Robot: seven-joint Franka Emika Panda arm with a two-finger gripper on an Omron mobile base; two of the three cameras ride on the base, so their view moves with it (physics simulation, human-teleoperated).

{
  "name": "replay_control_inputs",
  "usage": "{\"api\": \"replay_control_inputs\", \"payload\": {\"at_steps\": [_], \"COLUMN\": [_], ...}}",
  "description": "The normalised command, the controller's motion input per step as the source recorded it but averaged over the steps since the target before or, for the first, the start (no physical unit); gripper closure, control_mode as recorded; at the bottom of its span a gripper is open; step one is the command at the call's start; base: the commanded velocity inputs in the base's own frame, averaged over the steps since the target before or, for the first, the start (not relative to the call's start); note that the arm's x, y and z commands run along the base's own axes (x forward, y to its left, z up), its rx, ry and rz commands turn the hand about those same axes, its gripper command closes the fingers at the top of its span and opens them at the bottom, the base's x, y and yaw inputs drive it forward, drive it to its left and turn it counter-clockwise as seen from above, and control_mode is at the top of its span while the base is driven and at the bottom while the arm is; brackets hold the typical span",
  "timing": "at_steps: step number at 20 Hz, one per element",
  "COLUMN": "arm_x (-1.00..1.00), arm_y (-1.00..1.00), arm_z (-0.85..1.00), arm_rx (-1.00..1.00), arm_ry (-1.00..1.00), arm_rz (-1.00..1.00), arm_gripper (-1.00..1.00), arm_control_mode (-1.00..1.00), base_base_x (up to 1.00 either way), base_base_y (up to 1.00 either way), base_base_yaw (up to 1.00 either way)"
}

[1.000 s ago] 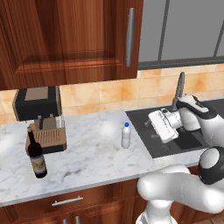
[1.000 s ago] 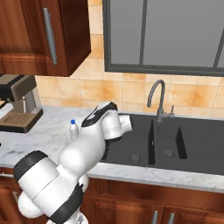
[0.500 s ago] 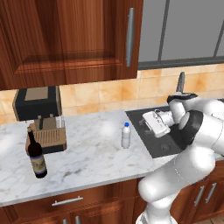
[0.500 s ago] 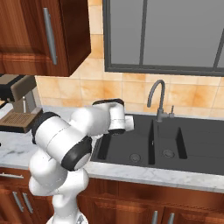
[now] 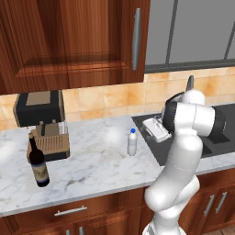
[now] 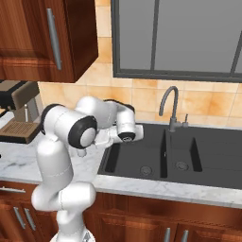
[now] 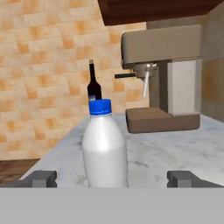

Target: Place the drinks on the dining counter in a tight cluster.

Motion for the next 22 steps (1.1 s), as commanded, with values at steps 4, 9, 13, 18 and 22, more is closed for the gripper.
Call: {"api": "replay_control_inputs", "payload": {"at_steps": [4,9,13,18,22], "arm_x": [0.13,0.05,0.0,-0.02,-0.09], "arm_y": [0.19,0.2,0.25,0.22,0.01], "arm_z": [-0.12,-0.09,-0.09,-0.04,0.0], "arm_rx": [-0.11,-0.09,-0.02,-0.01,0.0], "arm_ry": [0.0,0.0,-0.01,-0.03,-0.04], "arm_rz": [0.01,0.0,0.0,0.0,0.0], "arm_gripper": [-1.0,-1.0,-1.0,-1.0,-1.0], "arm_control_mode": [-1.0,-1.0,-1.0,-1.0,-1.0], "base_base_x": [0.0,0.0,0.0,0.0,0.0], "base_base_y": [0.0,0.0,0.0,0.0,0.0], "base_base_yaw": [0.0,0.0,0.0,0.0,0.0]}}
